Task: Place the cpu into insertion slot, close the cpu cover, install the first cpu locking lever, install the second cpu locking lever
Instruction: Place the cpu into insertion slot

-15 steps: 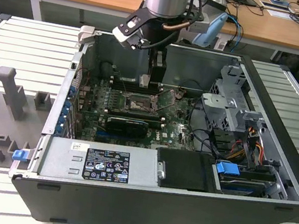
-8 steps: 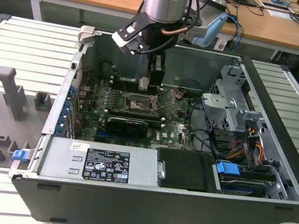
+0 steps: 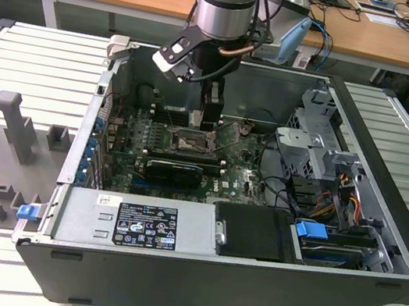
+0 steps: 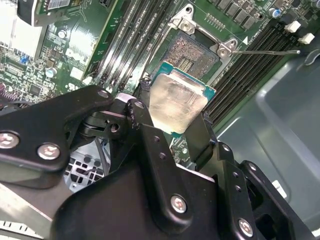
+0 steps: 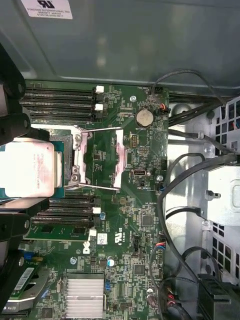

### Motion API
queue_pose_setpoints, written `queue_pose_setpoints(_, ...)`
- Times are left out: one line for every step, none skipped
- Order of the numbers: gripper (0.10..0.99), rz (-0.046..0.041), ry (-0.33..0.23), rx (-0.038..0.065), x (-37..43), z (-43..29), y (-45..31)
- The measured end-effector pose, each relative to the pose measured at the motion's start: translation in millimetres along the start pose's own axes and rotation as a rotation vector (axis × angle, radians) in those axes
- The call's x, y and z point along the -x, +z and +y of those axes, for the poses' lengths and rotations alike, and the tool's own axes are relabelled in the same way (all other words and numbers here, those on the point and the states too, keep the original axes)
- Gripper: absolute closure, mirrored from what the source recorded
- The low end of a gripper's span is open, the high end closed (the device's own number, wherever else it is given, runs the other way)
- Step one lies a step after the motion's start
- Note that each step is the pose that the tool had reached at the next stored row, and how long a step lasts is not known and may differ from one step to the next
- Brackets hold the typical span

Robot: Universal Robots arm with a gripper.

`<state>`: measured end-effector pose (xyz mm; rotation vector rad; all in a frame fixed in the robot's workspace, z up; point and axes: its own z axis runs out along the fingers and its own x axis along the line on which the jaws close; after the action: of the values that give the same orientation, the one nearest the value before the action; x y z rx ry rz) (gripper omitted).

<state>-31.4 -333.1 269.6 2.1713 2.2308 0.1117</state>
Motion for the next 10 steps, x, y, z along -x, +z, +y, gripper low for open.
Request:
queue_pose_setpoints(0.557, 0.0000, 0.000, 0.000, 0.0, -0.1, 1.2)
queue_pose_setpoints(0.557, 0.0000, 0.000, 0.000, 0.0, -0.2, 2.3)
queue_pose_setpoints(0.557, 0.0002, 0.000, 0.000, 0.0, -0.3, 3.1)
queue_pose_setpoints(0.557, 0.0008, 0.000, 0.000, 0.0, -0.9, 4.7)
queue_pose_setpoints(0.557, 0.0006, 0.000, 0.000, 0.1, -1.0, 5.0)
queue_pose_setpoints(0.557, 0.0007, 0.000, 0.000, 0.1, -1.2, 5.5)
queue_pose_setpoints(0.557, 0.0008, 0.000, 0.000, 0.1, -1.8, 5.8)
queue_pose_setpoints(0.557, 0.0008, 0.000, 0.000, 0.1, -1.9, 6.3)
queue_pose_setpoints(0.557, 0.0009, 0.000, 0.000, 0.1, -2.6, 7.0)
queue_pose_setpoints(0.557, 0.0008, 0.000, 0.000, 0.1, -2.8, 7.4)
